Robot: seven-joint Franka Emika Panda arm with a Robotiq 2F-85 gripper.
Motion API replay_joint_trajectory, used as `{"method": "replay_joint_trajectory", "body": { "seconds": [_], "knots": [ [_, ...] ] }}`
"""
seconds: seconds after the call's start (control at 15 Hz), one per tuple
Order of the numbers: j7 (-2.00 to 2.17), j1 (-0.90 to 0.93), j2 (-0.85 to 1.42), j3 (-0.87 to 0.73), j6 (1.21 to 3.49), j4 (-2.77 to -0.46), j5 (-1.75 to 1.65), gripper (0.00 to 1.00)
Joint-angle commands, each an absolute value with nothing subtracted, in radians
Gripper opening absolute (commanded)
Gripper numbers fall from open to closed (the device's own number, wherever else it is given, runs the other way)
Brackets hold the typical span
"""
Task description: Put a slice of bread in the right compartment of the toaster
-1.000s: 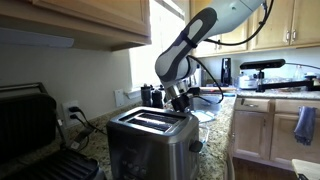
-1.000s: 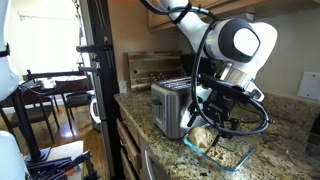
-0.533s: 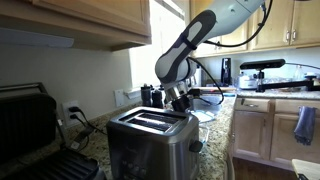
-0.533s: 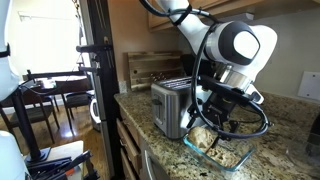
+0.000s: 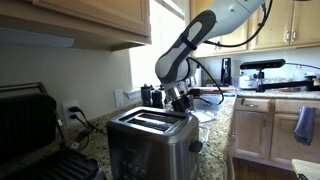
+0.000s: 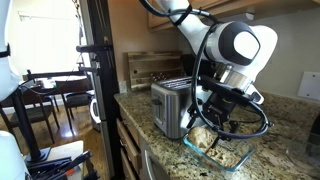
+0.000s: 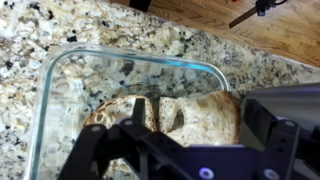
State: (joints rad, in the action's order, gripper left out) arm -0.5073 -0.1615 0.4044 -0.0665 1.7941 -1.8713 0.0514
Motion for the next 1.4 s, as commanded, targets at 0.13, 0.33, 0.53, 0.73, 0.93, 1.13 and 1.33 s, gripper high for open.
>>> {"method": "replay_joint_trajectory", "body": {
  "seconds": [0.13, 0.33, 0.53, 0.73, 0.93, 1.13, 1.33],
  "knots": [
    [-0.503, -0.178, 0.412, -0.054, 1.792, -1.863, 0.052, 0.91],
    [-0.503, -0.178, 0.412, -0.055, 1.793, -1.863, 0.052, 0.60],
    [-0.503, -0.178, 0.412, -0.055, 1.793, -1.863, 0.052, 0.56],
    [-0.501, -0.178, 0.413, -0.055, 1.793, -1.862, 0.052, 0.49],
    [-0.501, -0.178, 0.413, -0.055, 1.793, -1.861, 0.052, 0.51],
    [-0.503, -0.178, 0.412, -0.054, 1.795, -1.862, 0.052, 0.18],
    [-0.502, -0.177, 0.412, -0.053, 1.796, -1.861, 0.051, 0.06]
  ]
}}
